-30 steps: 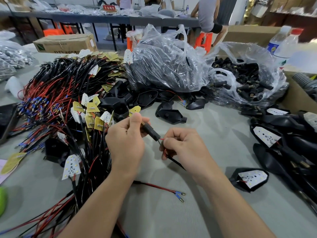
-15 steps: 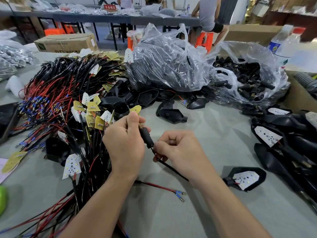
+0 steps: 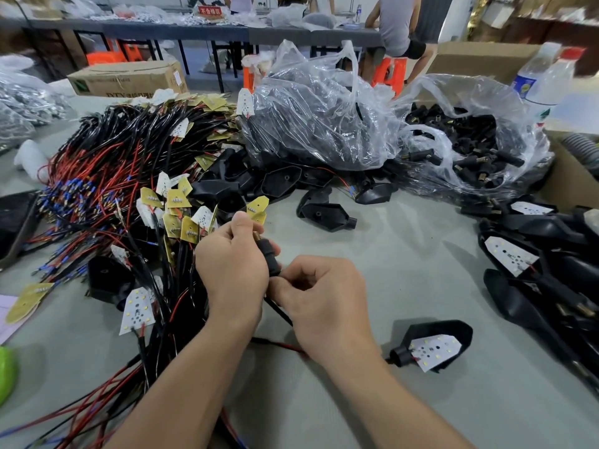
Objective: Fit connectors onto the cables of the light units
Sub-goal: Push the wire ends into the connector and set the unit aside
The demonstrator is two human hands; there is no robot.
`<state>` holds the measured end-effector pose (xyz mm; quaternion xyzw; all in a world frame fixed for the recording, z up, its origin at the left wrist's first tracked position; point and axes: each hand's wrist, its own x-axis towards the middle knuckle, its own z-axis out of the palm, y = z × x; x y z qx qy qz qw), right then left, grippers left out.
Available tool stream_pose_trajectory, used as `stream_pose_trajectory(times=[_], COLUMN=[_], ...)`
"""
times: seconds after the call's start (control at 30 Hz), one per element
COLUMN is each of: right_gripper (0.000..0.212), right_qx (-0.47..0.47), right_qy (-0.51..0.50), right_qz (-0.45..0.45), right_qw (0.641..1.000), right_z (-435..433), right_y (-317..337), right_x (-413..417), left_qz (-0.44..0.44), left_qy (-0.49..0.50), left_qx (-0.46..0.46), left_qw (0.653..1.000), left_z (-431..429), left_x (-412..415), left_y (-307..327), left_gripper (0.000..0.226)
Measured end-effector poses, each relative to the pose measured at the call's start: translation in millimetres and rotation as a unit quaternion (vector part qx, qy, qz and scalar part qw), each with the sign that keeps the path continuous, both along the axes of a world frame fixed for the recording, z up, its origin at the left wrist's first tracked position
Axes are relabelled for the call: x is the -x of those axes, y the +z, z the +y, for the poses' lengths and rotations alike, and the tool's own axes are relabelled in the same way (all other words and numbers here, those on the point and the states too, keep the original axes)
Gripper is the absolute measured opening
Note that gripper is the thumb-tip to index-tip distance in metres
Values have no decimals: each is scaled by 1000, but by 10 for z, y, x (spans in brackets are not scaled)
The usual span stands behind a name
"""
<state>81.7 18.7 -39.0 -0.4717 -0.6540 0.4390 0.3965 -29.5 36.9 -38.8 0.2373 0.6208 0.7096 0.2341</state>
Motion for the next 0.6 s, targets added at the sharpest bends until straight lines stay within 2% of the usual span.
stream_pose_trajectory(times=[0.1, 0.17, 0.23, 0.5, 0.6], right_gripper=[15, 13, 8, 14, 17], right_qx=[101, 171, 192, 133, 110], right_qy=[40, 117, 174, 126, 112], right_qz=[82, 166, 198, 176, 128], right_qw=[991, 964, 945, 967, 979], right_z=[70, 143, 177, 134, 108], right_y=[27, 48, 53, 5, 15], right_x=[-30, -90, -142, -83, -62], left_qz=[-15, -24, -42, -49, -45], left_qy=[-5, -8, -15, -20, -15], left_qx=[-19, -23, -27, -42, -52], left_qw=[1000, 999, 999, 998, 998], left_z=[-7, -14, -17, -56, -58], left_x=[8, 7, -1, -64, -52], left_y=[25, 44, 64, 70, 84], left_gripper=[45, 44, 42, 43, 42])
